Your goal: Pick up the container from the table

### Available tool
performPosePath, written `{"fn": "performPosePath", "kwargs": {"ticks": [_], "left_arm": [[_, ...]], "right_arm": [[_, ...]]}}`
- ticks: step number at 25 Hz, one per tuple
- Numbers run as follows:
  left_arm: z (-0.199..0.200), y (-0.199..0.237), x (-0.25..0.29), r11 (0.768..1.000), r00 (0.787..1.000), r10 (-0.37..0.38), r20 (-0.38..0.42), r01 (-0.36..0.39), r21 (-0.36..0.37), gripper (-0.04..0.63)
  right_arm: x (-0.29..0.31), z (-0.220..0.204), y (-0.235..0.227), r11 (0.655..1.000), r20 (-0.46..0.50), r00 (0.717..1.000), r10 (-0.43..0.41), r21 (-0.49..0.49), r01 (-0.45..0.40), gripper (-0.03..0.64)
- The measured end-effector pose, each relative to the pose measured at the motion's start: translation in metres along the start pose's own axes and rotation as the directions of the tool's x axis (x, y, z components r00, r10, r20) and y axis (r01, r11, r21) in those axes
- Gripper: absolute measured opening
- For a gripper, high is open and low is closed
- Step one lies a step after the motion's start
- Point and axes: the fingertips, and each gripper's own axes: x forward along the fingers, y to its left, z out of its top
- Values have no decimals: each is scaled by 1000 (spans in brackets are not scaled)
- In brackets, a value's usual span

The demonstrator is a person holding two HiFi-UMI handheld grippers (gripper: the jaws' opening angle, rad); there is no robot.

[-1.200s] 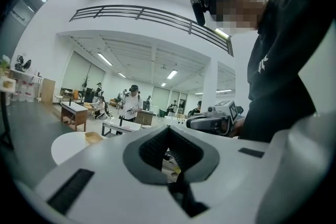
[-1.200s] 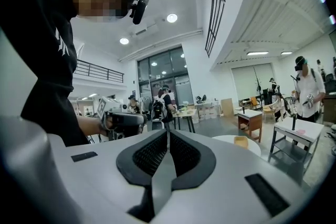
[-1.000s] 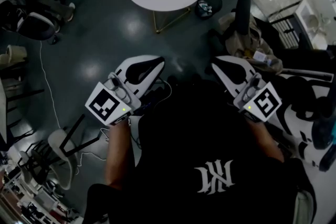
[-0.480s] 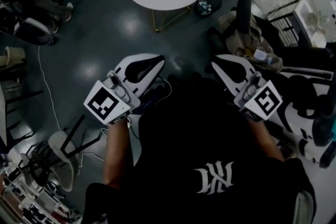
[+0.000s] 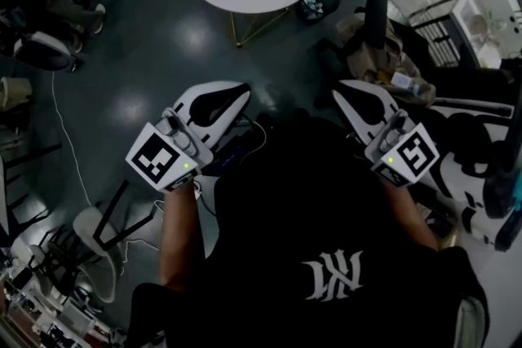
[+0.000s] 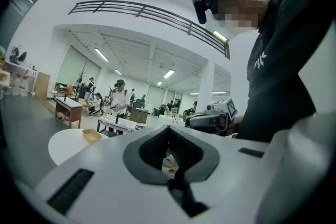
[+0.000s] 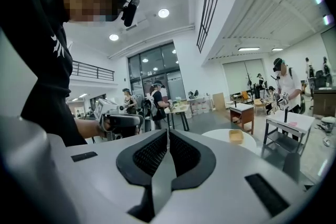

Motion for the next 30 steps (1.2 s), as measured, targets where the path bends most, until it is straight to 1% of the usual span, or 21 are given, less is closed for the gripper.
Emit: {"fn": "performPosePath", "kwargs": {"ticks": [4, 8, 11, 18, 21, 25, 28, 30], "left_arm": [[3, 5, 0, 1000, 999, -20, 28, 20, -12, 3], [9, 6, 2, 999, 998, -43, 53, 43, -16, 3], [2, 6, 2, 998, 998, -57, 28, 58, -33, 3], [11, 11, 12, 997, 996, -71, 61, 74, -38, 3], [12, 12, 15, 997, 996, -64, 56, 66, -33, 3], [10, 22, 13, 999, 999, -29, 36, 30, -27, 3], [16, 29, 11, 1000, 999, -7, 44, 8, -17, 3], [15, 37, 11, 1000, 1000, 11, 13, -10, -17, 3]], "right_arm": [[-3, -3, -3, 998, -13, 999, -49, 23, 50, 43], [-4, -2, -2, 996, -14, 997, -76, 50, 76, 43], [-6, -2, 0, 994, -23, 995, -93, 52, 94, 43], [-10, -6, -8, 992, -43, 992, -117, 53, 119, 43], [-8, -4, -11, 992, -24, 994, -103, 72, 104, 43], [0, -6, -19, 993, -4, 996, -87, 77, 87, 43], [12, -6, -26, 993, 4, 997, -71, 94, 70, 43], [21, -4, -33, 993, 16, 998, -60, 101, 59, 43]]}}
